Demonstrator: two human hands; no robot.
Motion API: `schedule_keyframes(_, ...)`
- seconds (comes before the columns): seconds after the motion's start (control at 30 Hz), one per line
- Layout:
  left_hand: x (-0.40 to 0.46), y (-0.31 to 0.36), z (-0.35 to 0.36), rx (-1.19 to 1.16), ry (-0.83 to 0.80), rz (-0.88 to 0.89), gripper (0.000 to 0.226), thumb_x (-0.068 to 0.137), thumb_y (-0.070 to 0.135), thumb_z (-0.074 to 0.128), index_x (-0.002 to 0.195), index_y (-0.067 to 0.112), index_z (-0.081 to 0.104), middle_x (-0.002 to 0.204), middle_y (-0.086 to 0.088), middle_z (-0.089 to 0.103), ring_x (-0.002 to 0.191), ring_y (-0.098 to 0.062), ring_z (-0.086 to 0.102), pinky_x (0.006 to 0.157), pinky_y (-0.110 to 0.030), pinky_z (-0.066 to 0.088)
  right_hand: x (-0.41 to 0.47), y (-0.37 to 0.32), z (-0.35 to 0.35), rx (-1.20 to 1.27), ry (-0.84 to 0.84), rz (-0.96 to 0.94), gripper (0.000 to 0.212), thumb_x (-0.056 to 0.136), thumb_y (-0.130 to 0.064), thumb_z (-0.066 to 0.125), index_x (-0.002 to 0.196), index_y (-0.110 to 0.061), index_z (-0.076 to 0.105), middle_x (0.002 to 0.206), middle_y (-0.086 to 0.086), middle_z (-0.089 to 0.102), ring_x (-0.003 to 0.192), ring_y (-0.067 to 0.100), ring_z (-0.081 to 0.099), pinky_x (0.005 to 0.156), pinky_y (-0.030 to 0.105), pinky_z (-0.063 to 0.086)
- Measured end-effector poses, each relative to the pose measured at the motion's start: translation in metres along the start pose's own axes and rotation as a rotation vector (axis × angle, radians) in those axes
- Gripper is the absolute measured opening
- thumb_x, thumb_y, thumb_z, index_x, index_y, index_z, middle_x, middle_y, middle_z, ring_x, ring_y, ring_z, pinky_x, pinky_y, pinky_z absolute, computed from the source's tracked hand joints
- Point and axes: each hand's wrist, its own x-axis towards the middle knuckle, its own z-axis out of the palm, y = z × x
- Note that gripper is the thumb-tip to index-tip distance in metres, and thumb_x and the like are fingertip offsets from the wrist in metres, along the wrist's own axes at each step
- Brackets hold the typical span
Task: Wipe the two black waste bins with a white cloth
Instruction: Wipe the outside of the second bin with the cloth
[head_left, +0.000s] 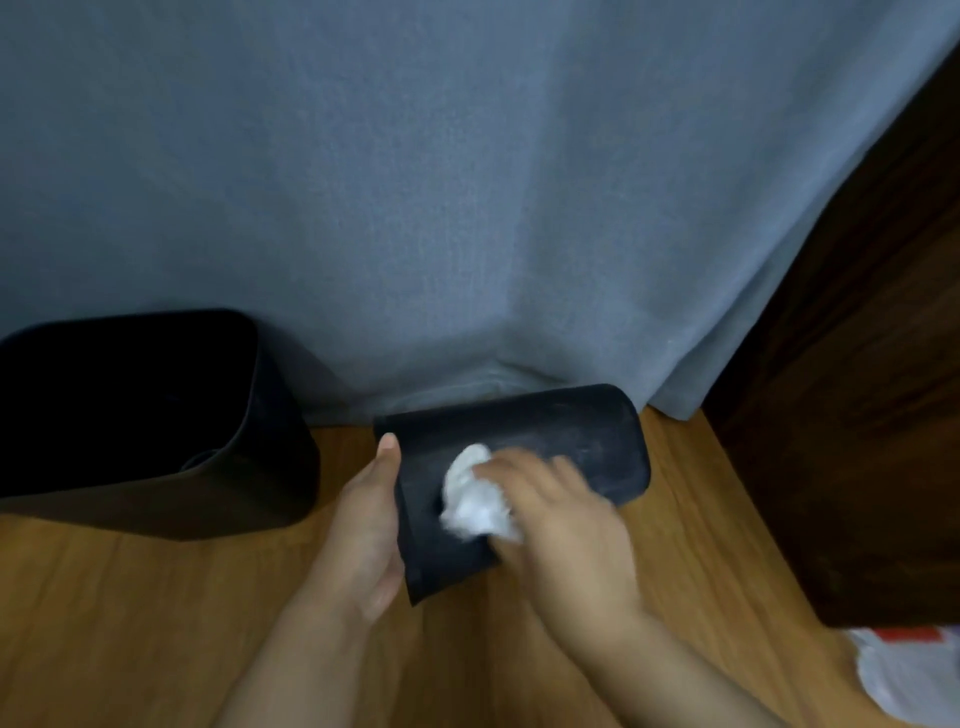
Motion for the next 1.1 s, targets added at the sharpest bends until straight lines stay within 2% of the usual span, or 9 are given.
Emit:
schedule_keyframes(0.13,-0.002,-0.001,0.003,0.010,-0.011,0.003,0.048,0.103,0.044,0.036,0.123,0.010,0.064,0.111,-0.012,0.075,0.101,-0.027,0.072,0.092,-0.042,0.052,0.005,0.028,-0.001,-0.022,0.145,0.268,0.048,0.059,-0.006,0.081,0.104,-0.018,0.066,0.109,-0.003,0.065,0.077,0.021,0.058,0.057,0.034,0.051)
schedule_keyframes(0.33,0.000,-0.003,0.003,-0.004,0.016,-0.033,0.051,0.101,0.045,0.040,0.123,0.003,0.058,0.108,-0.018,0.072,0.097,-0.029,0.072,0.077,-0.038,0.054,-0.001,-0.018,0.006,0.006,0.029,-0.087,0.050,0.059,-0.025,0.074,0.108,-0.030,0.064,0.112,-0.014,0.063,0.082,0.012,0.058,0.054,0.025,0.050)
schedule_keyframes(0.53,0.000,-0.003,0.003,0.023,-0.029,0.020,0.048,0.103,0.044,0.036,0.122,0.010,0.064,0.111,-0.012,0.075,0.102,-0.027,0.072,0.091,-0.041,0.053,0.006,0.027,-0.003,-0.017,0.143,0.248,0.048,0.061,-0.009,0.079,0.106,-0.019,0.065,0.110,-0.004,0.063,0.078,0.021,0.058,0.056,0.030,0.047)
schedule_keyframes(0.67,0.002,-0.007,0.002,0.013,0.009,-0.011,0.055,0.100,0.049,0.041,0.128,0.006,0.059,0.115,-0.019,0.072,0.105,-0.033,0.070,0.092,-0.044,0.053,-0.002,-0.014,0.003,-0.041,0.057,-0.056,0.051,0.055,-0.026,0.081,0.104,-0.030,0.067,0.107,-0.014,0.064,0.080,0.010,0.060,0.056,0.019,0.039)
schedule_keyframes(0.73,0.003,-0.006,0.001,0.001,0.016,-0.032,0.053,0.100,0.048,0.041,0.124,0.004,0.060,0.114,-0.020,0.072,0.102,-0.032,0.071,0.088,-0.043,0.055,-0.003,-0.016,0.002,-0.013,-0.012,-0.099,0.052,0.057,-0.030,0.082,0.106,-0.033,0.066,0.110,-0.017,0.063,0.081,0.008,0.058,0.056,0.019,0.041)
schedule_keyframes(0.9,0.001,-0.005,0.004,0.003,-0.037,0.011,0.050,0.103,0.043,0.035,0.123,0.007,0.064,0.113,-0.015,0.073,0.104,-0.029,0.071,0.088,-0.039,0.053,0.004,0.017,-0.002,0.025,0.131,0.209,0.051,0.060,-0.010,0.081,0.107,-0.022,0.065,0.110,-0.005,0.064,0.078,0.019,0.058,0.057,0.025,0.046)
schedule_keyframes(0.97,0.003,-0.006,0.003,-0.007,-0.016,-0.002,0.053,0.102,0.045,0.037,0.125,0.004,0.062,0.112,-0.018,0.073,0.103,-0.031,0.071,0.087,-0.040,0.054,0.004,0.003,0.002,0.000,0.127,0.134,0.054,0.057,-0.012,0.081,0.107,-0.022,0.065,0.110,-0.005,0.064,0.078,0.018,0.058,0.060,0.028,0.047)
schedule_keyframes(1.03,0.006,-0.007,0.001,-0.015,-0.009,-0.029,0.058,0.099,0.049,0.041,0.122,-0.001,0.059,0.103,-0.020,0.073,0.092,-0.033,0.072,0.077,-0.039,0.058,-0.003,-0.019,0.008,-0.041,0.063,-0.072,0.049,0.060,-0.025,0.075,0.108,-0.028,0.066,0.110,-0.011,0.064,0.082,0.011,0.054,0.065,0.024,0.040)
schedule_keyframes(1.1,0.006,-0.007,-0.001,-0.006,-0.009,-0.035,0.055,0.100,0.048,0.042,0.118,-0.001,0.060,0.094,-0.019,0.074,0.083,-0.029,0.074,0.069,-0.036,0.058,-0.005,-0.025,0.008,-0.018,-0.008,-0.182,0.042,0.067,-0.031,0.066,0.109,-0.030,0.065,0.112,-0.014,0.062,0.081,0.009,0.051,0.061,0.023,0.041)
